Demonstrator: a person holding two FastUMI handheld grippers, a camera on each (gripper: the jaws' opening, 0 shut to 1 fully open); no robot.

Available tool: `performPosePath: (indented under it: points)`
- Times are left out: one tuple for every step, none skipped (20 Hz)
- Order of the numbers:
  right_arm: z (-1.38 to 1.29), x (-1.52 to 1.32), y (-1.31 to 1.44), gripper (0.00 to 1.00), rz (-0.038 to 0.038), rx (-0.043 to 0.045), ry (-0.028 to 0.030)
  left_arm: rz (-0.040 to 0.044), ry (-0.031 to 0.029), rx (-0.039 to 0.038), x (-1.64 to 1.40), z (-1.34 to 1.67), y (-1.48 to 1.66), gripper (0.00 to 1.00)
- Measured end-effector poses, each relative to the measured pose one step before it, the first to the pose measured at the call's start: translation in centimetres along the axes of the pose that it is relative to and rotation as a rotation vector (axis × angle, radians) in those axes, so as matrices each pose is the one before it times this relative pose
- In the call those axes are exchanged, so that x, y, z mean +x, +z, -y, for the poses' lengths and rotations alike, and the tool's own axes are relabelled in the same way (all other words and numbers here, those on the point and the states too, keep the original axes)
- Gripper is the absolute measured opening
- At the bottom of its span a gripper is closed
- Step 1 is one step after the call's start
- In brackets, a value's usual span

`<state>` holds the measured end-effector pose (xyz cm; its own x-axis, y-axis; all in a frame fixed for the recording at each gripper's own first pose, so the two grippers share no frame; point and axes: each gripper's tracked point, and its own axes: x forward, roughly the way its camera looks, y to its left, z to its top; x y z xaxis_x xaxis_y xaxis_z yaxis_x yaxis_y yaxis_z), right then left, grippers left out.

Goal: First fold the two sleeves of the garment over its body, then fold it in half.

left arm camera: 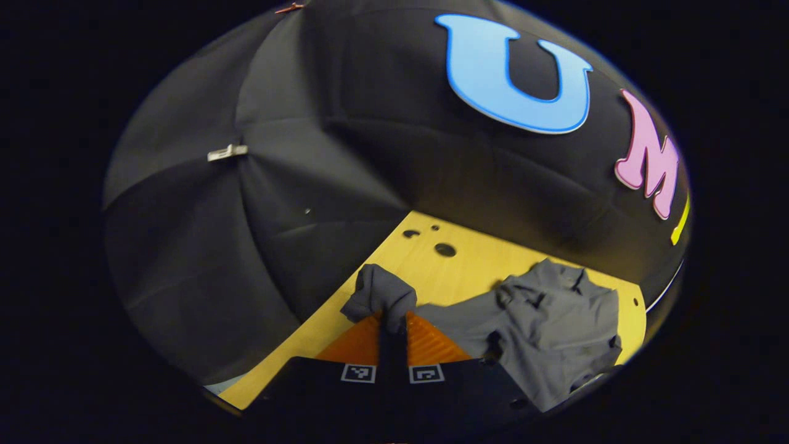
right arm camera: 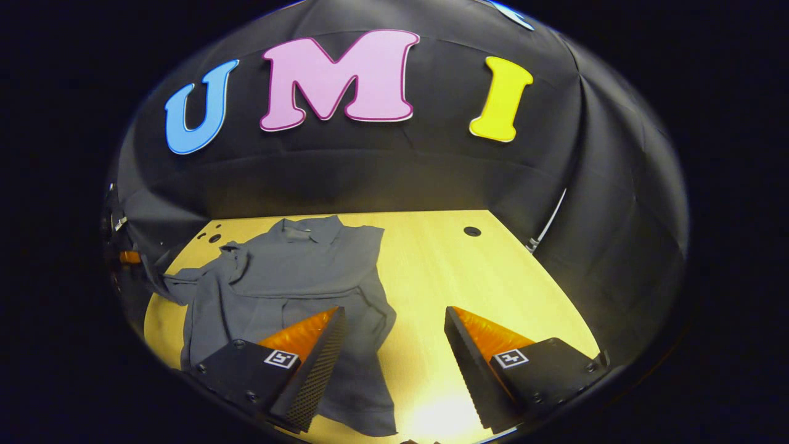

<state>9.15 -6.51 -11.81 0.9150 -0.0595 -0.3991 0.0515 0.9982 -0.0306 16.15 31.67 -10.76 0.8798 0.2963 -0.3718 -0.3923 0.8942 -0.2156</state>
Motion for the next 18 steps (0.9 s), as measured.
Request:
performPosePath:
  points:
    - [0.799, -0.146, -0.161, 0.98, 0.00075, 0.00888, -0.00419, 0.01408, -0.01465, 0.0268, 0.031, 1.662, 0.947, 0.05]
    - [0.879, 0.112, -0.191, 0.98, 0.00089, 0.01194, -0.00682, 0.01626, -0.02302, 0.02807, 0.221, 2.049, 1.185, 0.05]
    - [0.922, -0.009, -0.383, 0.98, -0.00291, 0.01395, -0.00952, 0.01337, -0.02718, 0.02644, 0.349, 2.207, 0.897, 0.05]
    - [0.823, 0.101, -0.282, 0.98, -0.00724, 0.01582, -0.00771, 0.00869, -0.03031, 0.02441, 0.374, 2.334, 0.825, 0.05]
    - [0.681, 0.093, -0.383, 0.98, -0.00856, 0.01778, -0.00657, 0.00448, -0.02789, 0.02082, 0.427, 2.214, 0.666, 0.05]
    - [0.665, 0.224, -0.435, 0.98, -0.01052, 0.01837, -0.00311, 0.0075, -0.02666, 0.01969, 0.457, 2.056, 0.395, 0.05]
    - [0.513, 0.216, -0.412, 0.98, -0.01088, 0.0164, 0.00006, 0.00448, -0.02815, 0.01777, 0.706, 2.477, 0.443, 0.05]
    - [0.433, 0.137, -0.303, 0.98, -0.00781, 0.01148, 0.00147, -0.00088, -0.02916, 0.01922, 0.69, 2.529, 0.325, 0.05]
    - [0.44, 0.324, -0.209, 0.97, -0.00319, 0.00904, -0.00053, -0.00169, -0.02986, 0.02037, 0.572, 2.403, 0.132, 0.05]
    - [0.422, 0.271, -0.113, 0.97, -0.00332, 0.00686, 0.00168, -0.0024, -0.0312, 0.022, 0.8, 2.484, 0.212, 0.05]
    - [0.353, 0.171, -0.195, 0.97, -0.00508, 0.00504, 0.00229, -0.00488, -0.0321, 0.02249, 0.853, 2.669, 0.001, 0.05]
    - [0.149, 0.319, -0.017, 0.98, -0.00489, 0.00334, 0.0014, -0.00557, -0.03403, 0.02184, 0.821, 2.771, -0.012, 0.05]
    - [0.395, 0.112, 0.081, 0.99, -0.00213, 0.00383, 0.00023, -0.00444, -0.03391, 0.02504, 0.931, 2.689, 0.037, 0.05]
    - [0.37, 0.259, 0.104, 0.99, -0.00245, 0.00339, 0.00135, -0.00542, -0.02548, 0.0417, 1.026, 2.791, 0.005, 0.05]
    - [0.283, 0.109, -0.155, 0.99, -0.0061, 0.00165, 0.00104, 0.0048, -0.01626, 0.04958, 0.937, 2.239, 0.096, 0.05]
    - [0.208, 0.204, -0.082, 0.99, -0.00631, -0.00028, 0.00278, 0.0011, -0.02236, 0.03979, 1.058, 2.268, 0.1, 0.05]
    - [0.115, 0.135, -0.183, 0.99, -0.00653, -0.00165, 0.00156, -0.00667, -0.03251, 0.02031, 0.933, 2.554, -0.052, 0.05]
    - [0.191, 0.165, -0.183, 0.99, -0.00822, -0.00272, 0.00288, -0.0073, -0.03537, 0.00551, 0.922, 2.377, 0.017, 0.05]
